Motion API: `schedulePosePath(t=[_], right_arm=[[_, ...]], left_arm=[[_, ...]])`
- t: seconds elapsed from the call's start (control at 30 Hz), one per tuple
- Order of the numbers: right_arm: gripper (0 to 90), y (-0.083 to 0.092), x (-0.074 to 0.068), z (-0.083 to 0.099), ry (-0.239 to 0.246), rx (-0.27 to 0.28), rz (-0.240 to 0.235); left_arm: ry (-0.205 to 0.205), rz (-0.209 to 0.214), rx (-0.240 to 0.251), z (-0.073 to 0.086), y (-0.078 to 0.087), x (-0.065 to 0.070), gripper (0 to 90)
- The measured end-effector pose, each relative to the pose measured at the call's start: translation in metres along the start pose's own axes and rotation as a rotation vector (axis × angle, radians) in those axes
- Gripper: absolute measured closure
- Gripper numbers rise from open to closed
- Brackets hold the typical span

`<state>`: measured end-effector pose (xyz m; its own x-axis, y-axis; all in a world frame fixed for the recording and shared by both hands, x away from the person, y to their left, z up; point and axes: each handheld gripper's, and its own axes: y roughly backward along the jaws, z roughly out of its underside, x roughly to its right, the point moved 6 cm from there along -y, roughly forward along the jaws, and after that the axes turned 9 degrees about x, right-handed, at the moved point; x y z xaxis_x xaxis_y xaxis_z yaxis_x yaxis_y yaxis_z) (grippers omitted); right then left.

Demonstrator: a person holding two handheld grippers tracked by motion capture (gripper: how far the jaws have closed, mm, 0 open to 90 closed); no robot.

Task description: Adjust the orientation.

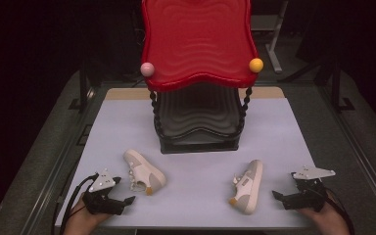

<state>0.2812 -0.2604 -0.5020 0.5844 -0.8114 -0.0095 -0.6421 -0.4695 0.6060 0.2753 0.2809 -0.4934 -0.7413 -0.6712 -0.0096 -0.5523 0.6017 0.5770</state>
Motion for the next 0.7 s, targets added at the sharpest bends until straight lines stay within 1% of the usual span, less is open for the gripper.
schedulePosePath(t=[0.27,0.33,0.43,0.5,0.57,0.6,0.63,0.67,0.7], right_arm=[[1.4,0.000,0.000,0.000,0.003,0.002,0.000],[1.4,0.000,0.000,0.000,0.003,0.002,0.000],[1.4,0.000,0.000,0.000,0.003,0.002,0.000],[1.4,0.000,0.000,0.000,0.002,0.002,0.000],[1.4,0.000,0.000,0.000,0.002,0.002,0.000],[1.4,0.000,0.000,0.000,0.002,0.002,0.000],[1.4,0.000,0.000,0.000,0.002,0.002,0.001],[1.4,0.000,0.000,0.000,0.003,0.001,0.001],[1.4,0.000,0.000,0.000,0.003,0.001,0.000]], left_arm=[[-0.001,-0.001,-0.002,0.000,0.000,0.000,13.3],[0.009,-0.010,-0.001,-0.001,0.001,0.001,14.3],[0.012,-0.016,-0.010,-0.001,0.003,0.001,15.9],[0.019,-0.019,-0.016,-0.001,0.006,0.000,23.2],[0.033,-0.036,-0.014,-0.001,0.011,-0.003,25.0],[0.036,-0.039,-0.011,-0.002,0.013,-0.005,26.2],[0.042,-0.040,-0.002,-0.002,0.015,-0.006,29.8],[0.060,-0.048,0.011,-0.005,0.019,-0.010,34.3],[0.060,-0.048,0.011,-0.005,0.019,-0.010,36.2]])
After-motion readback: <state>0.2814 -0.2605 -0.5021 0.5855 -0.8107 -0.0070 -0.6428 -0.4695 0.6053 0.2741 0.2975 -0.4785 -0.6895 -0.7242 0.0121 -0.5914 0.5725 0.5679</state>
